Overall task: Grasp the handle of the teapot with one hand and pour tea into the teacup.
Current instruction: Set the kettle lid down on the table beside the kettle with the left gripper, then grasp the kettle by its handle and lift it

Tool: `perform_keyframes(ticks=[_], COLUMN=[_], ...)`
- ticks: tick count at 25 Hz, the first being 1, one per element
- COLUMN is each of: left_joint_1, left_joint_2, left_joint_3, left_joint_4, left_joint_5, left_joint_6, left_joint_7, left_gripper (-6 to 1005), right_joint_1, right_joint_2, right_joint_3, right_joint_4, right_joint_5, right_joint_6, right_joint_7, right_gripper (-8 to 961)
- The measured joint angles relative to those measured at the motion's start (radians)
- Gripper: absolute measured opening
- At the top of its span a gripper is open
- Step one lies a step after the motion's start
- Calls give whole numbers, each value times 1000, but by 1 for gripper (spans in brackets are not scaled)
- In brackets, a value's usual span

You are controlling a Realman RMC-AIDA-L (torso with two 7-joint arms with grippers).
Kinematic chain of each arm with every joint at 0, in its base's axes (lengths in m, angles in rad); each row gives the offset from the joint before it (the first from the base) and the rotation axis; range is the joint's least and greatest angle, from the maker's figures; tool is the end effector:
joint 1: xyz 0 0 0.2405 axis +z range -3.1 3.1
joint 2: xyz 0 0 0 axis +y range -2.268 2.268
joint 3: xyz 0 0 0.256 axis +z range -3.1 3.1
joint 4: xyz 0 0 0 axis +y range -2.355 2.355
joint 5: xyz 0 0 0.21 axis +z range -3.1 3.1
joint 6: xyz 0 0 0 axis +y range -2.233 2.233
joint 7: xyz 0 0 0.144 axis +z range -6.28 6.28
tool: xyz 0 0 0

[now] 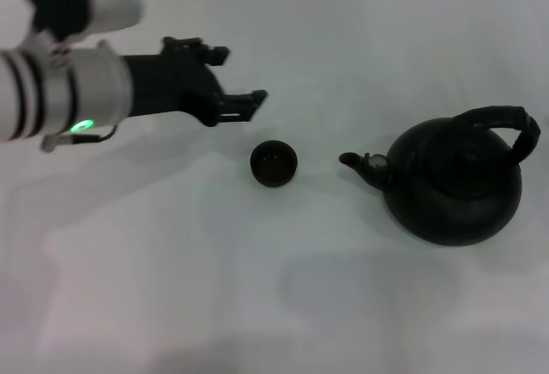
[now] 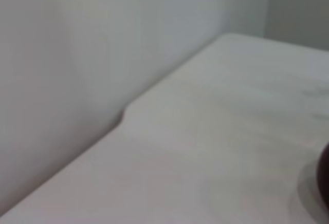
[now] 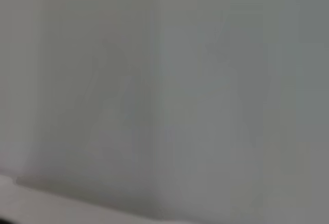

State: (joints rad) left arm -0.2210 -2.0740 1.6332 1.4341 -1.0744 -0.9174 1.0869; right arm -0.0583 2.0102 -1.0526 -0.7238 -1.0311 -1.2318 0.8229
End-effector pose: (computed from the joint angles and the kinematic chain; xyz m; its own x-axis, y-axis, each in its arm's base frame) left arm -0.1824 0.3285 -0.0321 0.9306 0.2815 0.2339 0.3604 -0.8163 -0.4513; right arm 0.3827 0.2296 0.0775 0.7830 -0.0713 -0.6179 -0.5930 -0.3854 -0.7070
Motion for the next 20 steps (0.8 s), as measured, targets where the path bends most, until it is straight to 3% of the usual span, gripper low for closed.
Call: perform_keyframes(ticks=[5,9,14,20], left_joint_1=[87,135,155,163], left_joint_2=[-1,0,0,-1], left_joint_3=[-53,-89,-107,-118], left_joint_4=[-80,-221,-393,-462], left_joint_5=[-260,-588,-869,-946], left_joint_6=[21,-13,-91,-117], left_joint_7=[277,591,862,906], left_gripper=[786,785,784,783], right_joint_1=[-158,-226,-237,-177], right_joint_2=[7,12,13,11], right_joint_3=[-20,-20,-15,-46], right_joint_4=[-342,-494,-527,-456], right_joint_5=[-251,-368,-410,-412], right_joint_6=[1,-51,-144,-140], right_joint_7=[278,427,500,496], right_gripper=[768,768,767,767])
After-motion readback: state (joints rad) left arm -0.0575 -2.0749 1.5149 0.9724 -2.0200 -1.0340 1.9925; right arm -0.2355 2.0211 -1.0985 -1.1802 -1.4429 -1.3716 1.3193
